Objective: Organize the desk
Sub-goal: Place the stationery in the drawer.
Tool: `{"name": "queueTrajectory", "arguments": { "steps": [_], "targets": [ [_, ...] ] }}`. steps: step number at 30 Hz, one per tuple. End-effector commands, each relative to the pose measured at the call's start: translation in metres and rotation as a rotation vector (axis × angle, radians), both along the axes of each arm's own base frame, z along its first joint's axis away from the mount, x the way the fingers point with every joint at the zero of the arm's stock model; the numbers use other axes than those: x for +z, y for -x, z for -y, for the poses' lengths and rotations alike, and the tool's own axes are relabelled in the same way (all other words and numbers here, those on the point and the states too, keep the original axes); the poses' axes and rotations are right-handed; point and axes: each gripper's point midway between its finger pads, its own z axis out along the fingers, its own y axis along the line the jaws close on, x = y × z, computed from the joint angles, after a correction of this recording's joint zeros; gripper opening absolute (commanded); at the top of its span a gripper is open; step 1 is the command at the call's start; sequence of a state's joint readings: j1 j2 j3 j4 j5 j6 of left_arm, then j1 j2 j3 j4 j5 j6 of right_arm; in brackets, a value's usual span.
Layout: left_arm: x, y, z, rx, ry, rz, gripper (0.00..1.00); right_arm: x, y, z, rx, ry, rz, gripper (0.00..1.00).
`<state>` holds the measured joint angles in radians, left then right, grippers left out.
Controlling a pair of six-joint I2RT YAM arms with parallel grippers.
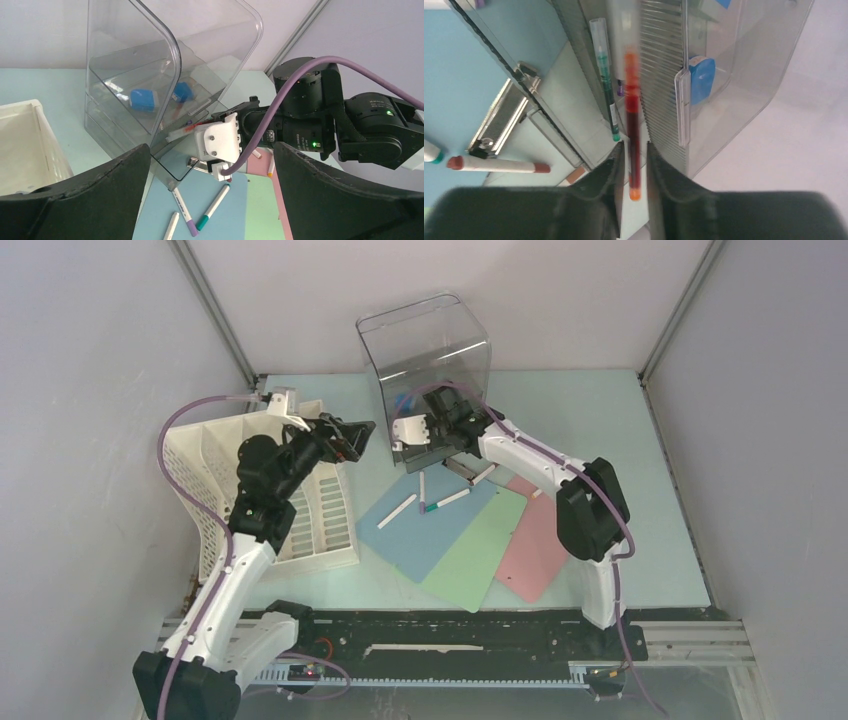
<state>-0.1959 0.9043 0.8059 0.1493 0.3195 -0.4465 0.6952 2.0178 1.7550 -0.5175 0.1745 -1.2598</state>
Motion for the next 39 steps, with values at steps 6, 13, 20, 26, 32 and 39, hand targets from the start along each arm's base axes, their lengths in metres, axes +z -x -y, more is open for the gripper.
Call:
{"name": "queueTrajectory", "arguments": {
  "steps": [6,13,20,26,32,39],
  "targets": [
    [0.022,0.005,-0.002,-0.005,0.025,0.054,1.0,0.014,0.0,-0.006,-0.028,-0.054,0.033,0.62],
    [0.024,0.006,-0.002,-0.01,0.028,0.06,1.0,0.036,0.033,-0.007,-0.044,-0.19,-0.057,0.65],
    [0.026,0.009,0.0,-0.026,0.027,0.068,1.0,0.042,0.097,-0.009,-0.024,-0.376,-0.289,0.66],
    [0.027,0.01,0.004,-0.049,0.033,0.068,1.0,0.054,0.159,0.0,0.016,-0.515,-0.527,0.67],
    [0.028,0.011,0.009,-0.08,0.045,0.065,1.0,0.083,0.203,0.024,0.055,-0.687,-0.726,0.67],
    [0.026,0.01,0.018,-0.129,0.073,0.033,1.0,0.112,0.227,0.064,0.105,-0.901,-0.77,0.69]
  ]
}}
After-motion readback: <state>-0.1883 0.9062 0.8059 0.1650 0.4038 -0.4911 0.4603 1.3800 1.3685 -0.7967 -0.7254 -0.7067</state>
